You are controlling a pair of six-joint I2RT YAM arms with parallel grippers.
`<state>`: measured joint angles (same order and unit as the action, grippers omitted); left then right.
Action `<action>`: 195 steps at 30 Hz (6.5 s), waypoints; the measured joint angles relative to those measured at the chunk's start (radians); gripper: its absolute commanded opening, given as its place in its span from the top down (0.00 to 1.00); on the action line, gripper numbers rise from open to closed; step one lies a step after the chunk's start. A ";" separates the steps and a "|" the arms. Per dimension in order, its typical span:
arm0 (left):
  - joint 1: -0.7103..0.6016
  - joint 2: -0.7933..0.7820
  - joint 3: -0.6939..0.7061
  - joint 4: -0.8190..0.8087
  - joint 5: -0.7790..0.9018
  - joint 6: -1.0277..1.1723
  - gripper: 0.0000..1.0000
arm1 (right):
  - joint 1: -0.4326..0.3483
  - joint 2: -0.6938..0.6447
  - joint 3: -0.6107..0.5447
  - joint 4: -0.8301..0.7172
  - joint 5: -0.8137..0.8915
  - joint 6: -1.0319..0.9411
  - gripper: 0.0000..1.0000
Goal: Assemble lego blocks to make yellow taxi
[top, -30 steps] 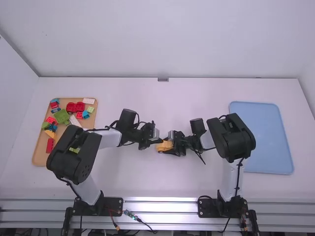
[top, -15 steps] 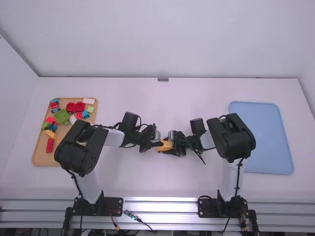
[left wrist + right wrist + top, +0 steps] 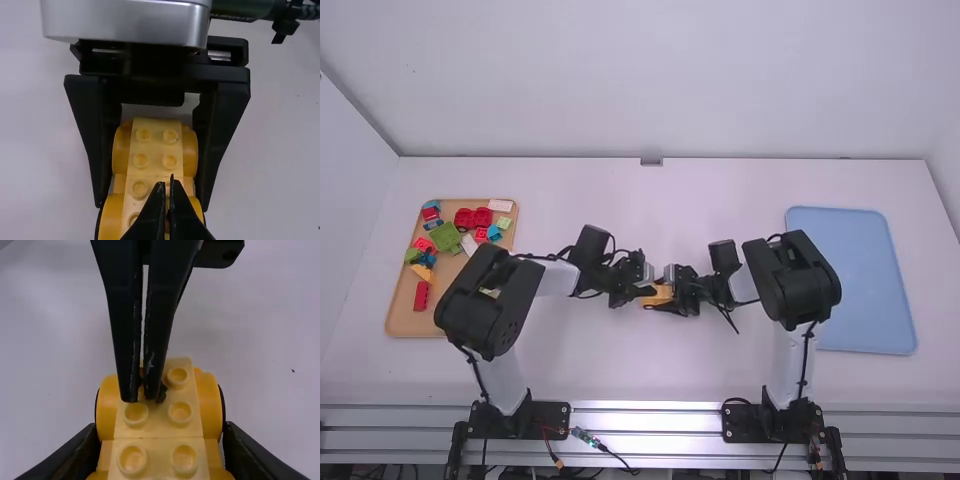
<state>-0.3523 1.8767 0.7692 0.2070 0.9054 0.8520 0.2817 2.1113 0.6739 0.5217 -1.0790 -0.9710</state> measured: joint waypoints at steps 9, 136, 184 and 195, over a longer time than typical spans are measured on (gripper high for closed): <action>0.008 -0.020 0.002 -0.019 -0.019 -0.001 0.98 | 0.006 0.000 0.000 0.002 0.003 0.001 0.49; 1.093 0.113 0.538 -0.673 -0.970 -1.040 0.42 | 0.019 -0.814 0.023 -0.684 0.745 0.209 0.01; 1.093 0.113 0.417 -0.478 -1.004 -1.111 0.43 | 0.019 -0.814 0.023 -0.716 0.746 0.209 0.01; 1.093 0.113 0.417 -0.441 -1.040 -1.212 0.37 | 0.019 -0.814 0.023 -0.717 0.746 0.209 0.01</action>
<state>0.7406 1.9896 1.1862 -0.2344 -0.1341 -0.3595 0.3008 1.2972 0.6964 -0.1955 -0.3332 -0.7620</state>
